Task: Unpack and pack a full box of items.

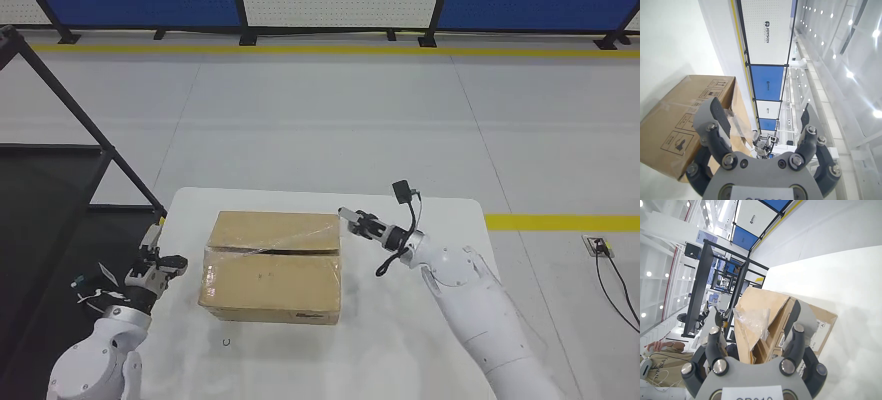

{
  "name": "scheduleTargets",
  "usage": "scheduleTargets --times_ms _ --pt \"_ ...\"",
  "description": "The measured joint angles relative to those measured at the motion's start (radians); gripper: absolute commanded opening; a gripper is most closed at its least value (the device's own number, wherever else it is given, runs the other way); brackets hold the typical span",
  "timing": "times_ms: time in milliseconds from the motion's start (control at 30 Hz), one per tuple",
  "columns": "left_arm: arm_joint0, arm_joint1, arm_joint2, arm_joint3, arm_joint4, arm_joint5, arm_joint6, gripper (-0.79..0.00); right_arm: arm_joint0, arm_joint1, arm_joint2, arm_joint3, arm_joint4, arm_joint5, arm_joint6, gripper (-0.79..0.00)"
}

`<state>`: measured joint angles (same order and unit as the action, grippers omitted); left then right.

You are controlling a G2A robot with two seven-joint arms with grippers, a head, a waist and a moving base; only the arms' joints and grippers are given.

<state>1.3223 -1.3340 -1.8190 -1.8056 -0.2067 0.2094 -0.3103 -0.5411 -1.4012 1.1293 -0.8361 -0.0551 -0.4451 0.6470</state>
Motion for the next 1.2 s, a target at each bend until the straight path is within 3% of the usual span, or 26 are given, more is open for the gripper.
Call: scheduleTargets --times_ms 400,800,1200 --pt "0.01 0.008 0.016 -0.005 -0.016 -0.012 -0.017 0.0 -0.027 0.004 -0.004 -0.077 -0.014 0.054 0.004 -0.785" --pt "0.006 0.017 0.035 0.013 -0.039 -0.028 -0.049 0.0 -0.182 0.023 0.024 -0.37 -0.03 0.139 -0.04 -0.785" --pt "-0.004 0.029 0.048 0.036 -0.048 -0.034 -0.091 0.0 -0.33 0.029 0.042 -0.604 -0.016 0.199 -0.163 -0.785"
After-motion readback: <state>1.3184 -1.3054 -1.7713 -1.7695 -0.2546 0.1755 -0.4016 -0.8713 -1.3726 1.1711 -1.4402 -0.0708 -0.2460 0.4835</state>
